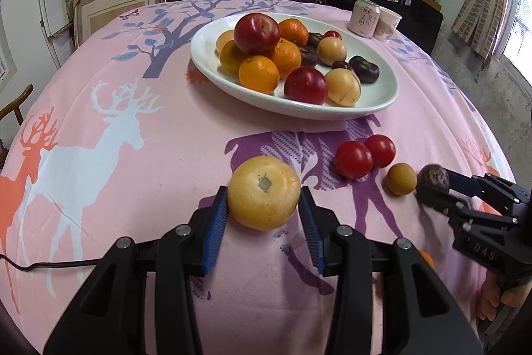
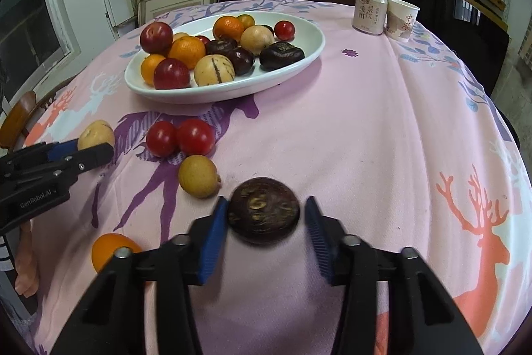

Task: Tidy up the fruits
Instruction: 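Carry both fruits over the white plate and open both tools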

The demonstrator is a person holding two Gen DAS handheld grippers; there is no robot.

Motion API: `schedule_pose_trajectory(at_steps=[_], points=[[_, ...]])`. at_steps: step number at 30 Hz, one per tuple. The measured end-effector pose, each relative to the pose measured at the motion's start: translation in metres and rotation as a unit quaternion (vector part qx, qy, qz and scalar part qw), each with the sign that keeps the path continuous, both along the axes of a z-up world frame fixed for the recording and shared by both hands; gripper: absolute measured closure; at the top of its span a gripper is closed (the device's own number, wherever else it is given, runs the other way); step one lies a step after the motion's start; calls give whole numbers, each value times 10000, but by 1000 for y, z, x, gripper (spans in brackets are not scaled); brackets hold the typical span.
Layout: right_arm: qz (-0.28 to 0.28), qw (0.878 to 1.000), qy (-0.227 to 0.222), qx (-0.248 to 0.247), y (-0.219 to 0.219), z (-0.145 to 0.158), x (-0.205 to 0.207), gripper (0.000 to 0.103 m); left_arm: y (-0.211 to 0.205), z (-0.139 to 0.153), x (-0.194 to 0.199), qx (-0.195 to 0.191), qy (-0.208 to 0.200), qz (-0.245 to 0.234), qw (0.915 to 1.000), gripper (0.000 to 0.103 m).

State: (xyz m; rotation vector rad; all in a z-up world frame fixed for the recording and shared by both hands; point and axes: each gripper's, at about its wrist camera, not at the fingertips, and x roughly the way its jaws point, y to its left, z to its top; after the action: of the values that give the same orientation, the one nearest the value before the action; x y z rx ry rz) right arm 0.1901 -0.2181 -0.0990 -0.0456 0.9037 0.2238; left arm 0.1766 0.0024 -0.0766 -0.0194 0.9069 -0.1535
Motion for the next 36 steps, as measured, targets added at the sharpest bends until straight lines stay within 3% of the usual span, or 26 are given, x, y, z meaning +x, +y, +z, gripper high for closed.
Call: schedule_pose_trajectory(at_steps=[11,16,21,25,29,36], points=[[-5,9988,-208,438,-7,11,-1,60,-1,2,0,32,-127,27,9999,61],[-142,9939,-575,934,-22,38,0,60,5,34,3,65,-588,183,9981,61],[-188,9898,-930,1064,-24,89,27,60,5,83,38,46,-1015,264,9945,61],[-178,9867,-1143,1145,-12,116,64,60,8,103,77,-129,-1136,386,9927,61],[-174,9880,-979,1183,2,108,101,60,11,98,124,-157,-1044,533,9930,61],[30,9950,-485,873,30,65,141,60,9,66,180,-176,-676,461,9965,61]])
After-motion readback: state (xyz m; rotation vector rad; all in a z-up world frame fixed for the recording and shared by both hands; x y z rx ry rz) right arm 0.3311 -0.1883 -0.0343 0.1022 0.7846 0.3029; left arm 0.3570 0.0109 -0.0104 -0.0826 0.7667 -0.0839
